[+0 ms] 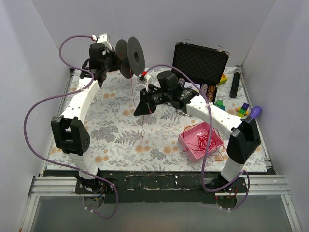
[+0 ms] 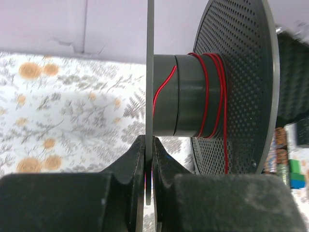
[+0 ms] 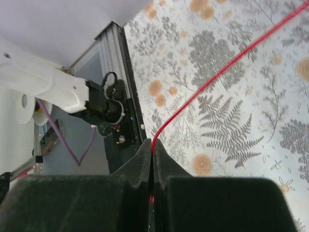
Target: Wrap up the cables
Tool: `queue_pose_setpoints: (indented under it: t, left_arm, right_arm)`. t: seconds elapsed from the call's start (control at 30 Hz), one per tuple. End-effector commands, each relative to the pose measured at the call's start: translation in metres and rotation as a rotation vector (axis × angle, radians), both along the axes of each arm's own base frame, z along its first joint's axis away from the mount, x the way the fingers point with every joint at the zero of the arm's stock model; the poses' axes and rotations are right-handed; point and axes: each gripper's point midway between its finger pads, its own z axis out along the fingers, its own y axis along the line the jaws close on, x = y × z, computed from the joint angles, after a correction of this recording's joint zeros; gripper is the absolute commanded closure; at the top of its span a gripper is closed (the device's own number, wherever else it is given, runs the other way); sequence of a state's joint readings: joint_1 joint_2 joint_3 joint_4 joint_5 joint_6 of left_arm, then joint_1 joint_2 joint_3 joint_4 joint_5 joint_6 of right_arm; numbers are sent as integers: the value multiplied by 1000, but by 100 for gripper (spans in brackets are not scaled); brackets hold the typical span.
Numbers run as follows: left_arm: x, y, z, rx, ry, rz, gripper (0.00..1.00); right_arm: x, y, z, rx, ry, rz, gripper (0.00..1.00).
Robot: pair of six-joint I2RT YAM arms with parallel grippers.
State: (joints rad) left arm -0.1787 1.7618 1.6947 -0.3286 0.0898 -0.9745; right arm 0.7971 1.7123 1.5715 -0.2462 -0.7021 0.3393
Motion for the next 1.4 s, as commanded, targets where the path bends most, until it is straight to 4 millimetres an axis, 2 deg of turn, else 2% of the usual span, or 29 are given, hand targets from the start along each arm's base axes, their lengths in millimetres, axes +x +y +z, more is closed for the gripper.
queue_pose_setpoints:
  t: [0.0, 0.1, 0.17, 0.33, 0.4, 0.53, 0.63, 0.7, 0.9, 1.23, 1.27, 1.33, 1.37]
  left_arm:
    - [-9, 1, 108, -115, -228, -50, 100]
    - [-21, 4, 132, -120, -269, -77, 100]
    - [-34, 3, 147, -107, -303, -108, 100]
    - [-76, -10, 171, -94, -311, -228, 100]
    - [-98, -16, 176, -91, -307, -296, 100]
    - [-138, -34, 174, -107, -265, -444, 100]
    - [-161, -44, 172, -112, -240, -542, 100]
    - [-172, -48, 177, -116, -241, -588, 100]
    - [-200, -56, 209, -120, -285, -687, 100]
    - [-218, -58, 237, -94, -352, -750, 100]
    - [-221, -59, 241, -92, -363, -757, 100]
    - [-224, -59, 245, -91, -372, -760, 100]
    - [-224, -58, 248, -86, -383, -761, 100]
  right_arm:
    - [9, -2, -15, 37, -123, -4, 99]
    - [19, -7, -34, 37, -146, -34, 99]
    - [32, -14, -41, 59, -150, -64, 99]
    - [77, -50, -71, 83, -99, -225, 96]
    - [92, -64, -77, 107, -84, -278, 92]
    - [106, -77, -78, 162, -105, -317, 84]
    - [108, -76, -80, 183, -146, -306, 82]
    - [109, -76, -84, 187, -153, -303, 82]
    - [102, -75, -95, 200, -162, -253, 72]
    - [85, -80, -96, 253, -203, -228, 60]
    - [84, -81, -95, 257, -211, -224, 57]
    - [81, -83, -93, 259, -228, -221, 33]
    - [79, -84, -91, 261, -251, -216, 25]
